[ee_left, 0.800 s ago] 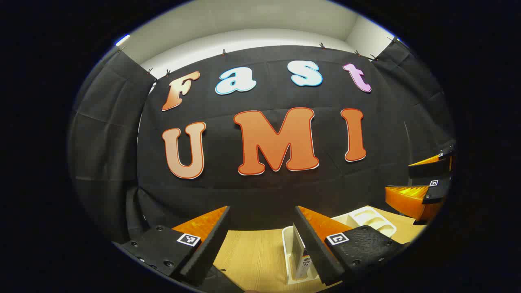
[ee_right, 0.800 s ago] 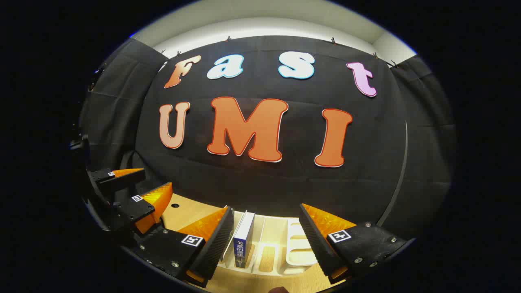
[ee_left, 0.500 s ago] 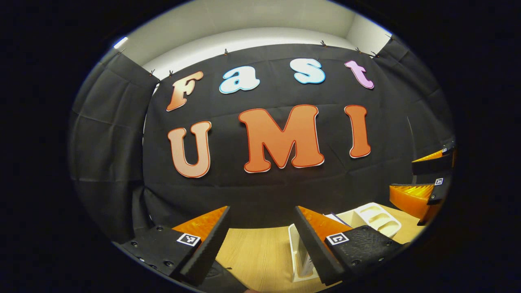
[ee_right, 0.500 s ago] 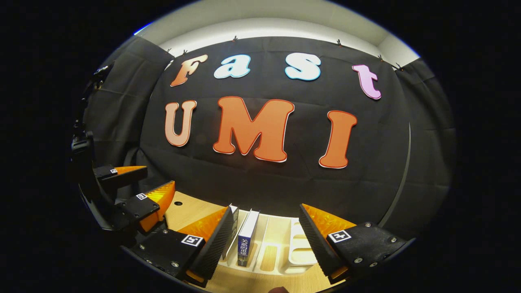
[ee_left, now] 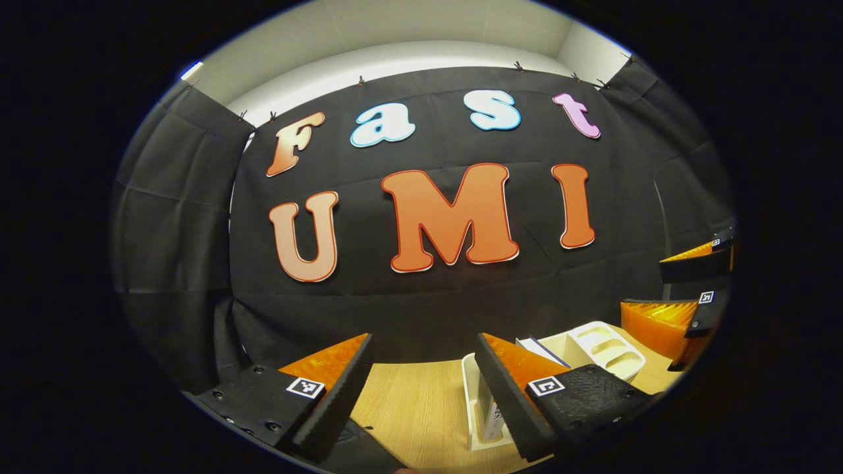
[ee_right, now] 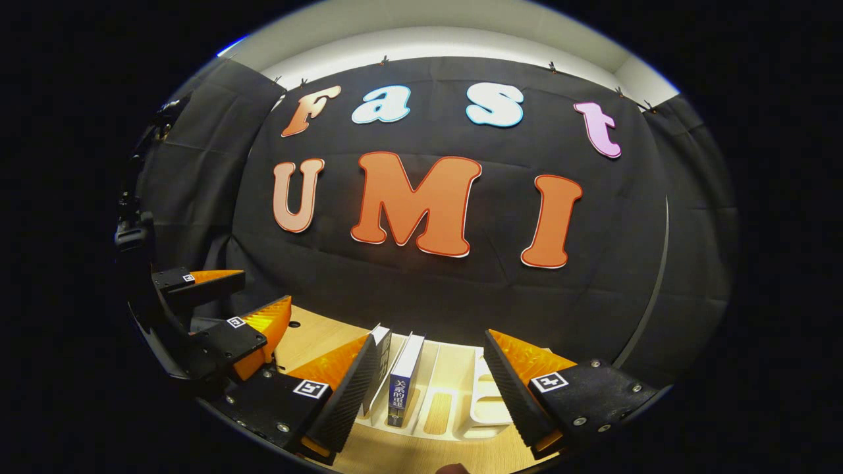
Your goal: Open the schoolbag, grab two books from the bookshelf and put them into the schoolbag.
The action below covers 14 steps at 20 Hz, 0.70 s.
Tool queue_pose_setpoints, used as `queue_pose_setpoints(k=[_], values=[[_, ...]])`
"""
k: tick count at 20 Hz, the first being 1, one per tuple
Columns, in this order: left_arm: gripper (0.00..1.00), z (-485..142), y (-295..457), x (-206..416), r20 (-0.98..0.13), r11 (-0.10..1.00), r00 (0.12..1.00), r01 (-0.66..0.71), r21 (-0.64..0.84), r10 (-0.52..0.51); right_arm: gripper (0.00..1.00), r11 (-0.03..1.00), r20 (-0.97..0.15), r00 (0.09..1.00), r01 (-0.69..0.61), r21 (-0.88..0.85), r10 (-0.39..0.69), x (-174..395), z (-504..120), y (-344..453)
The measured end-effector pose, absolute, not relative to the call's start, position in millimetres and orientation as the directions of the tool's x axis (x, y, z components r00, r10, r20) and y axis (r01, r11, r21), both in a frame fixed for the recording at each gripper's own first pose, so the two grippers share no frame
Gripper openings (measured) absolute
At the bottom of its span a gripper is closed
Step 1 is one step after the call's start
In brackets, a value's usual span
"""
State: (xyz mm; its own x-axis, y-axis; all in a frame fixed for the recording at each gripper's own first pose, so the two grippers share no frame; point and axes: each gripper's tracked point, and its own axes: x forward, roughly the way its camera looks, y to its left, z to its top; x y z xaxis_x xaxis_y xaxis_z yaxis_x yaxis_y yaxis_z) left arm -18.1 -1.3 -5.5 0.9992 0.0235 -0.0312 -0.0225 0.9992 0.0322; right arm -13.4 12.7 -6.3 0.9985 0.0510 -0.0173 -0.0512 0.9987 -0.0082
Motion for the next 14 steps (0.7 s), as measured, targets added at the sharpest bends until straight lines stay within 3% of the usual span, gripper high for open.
queue_pose_setpoints(k=[13, 14], values=[[0.96, 10.8, 0.4, -26.0, 0.024, 0.998, 0.999, -0.032, 0.055, 0.031, 0.95, 0.999, -0.007, 0.999, -0.051, 0.013, 0.051, -11.5, -4.5, 7.9], [1.0, 11.0, -0.4, -25.5, 0.024, 0.998, 0.999, -0.032, 0.056, 0.03, 0.95, 0.999, -0.007, 0.999, -0.047, 0.012, 0.047, -11.5, -4.5, 6.5]])
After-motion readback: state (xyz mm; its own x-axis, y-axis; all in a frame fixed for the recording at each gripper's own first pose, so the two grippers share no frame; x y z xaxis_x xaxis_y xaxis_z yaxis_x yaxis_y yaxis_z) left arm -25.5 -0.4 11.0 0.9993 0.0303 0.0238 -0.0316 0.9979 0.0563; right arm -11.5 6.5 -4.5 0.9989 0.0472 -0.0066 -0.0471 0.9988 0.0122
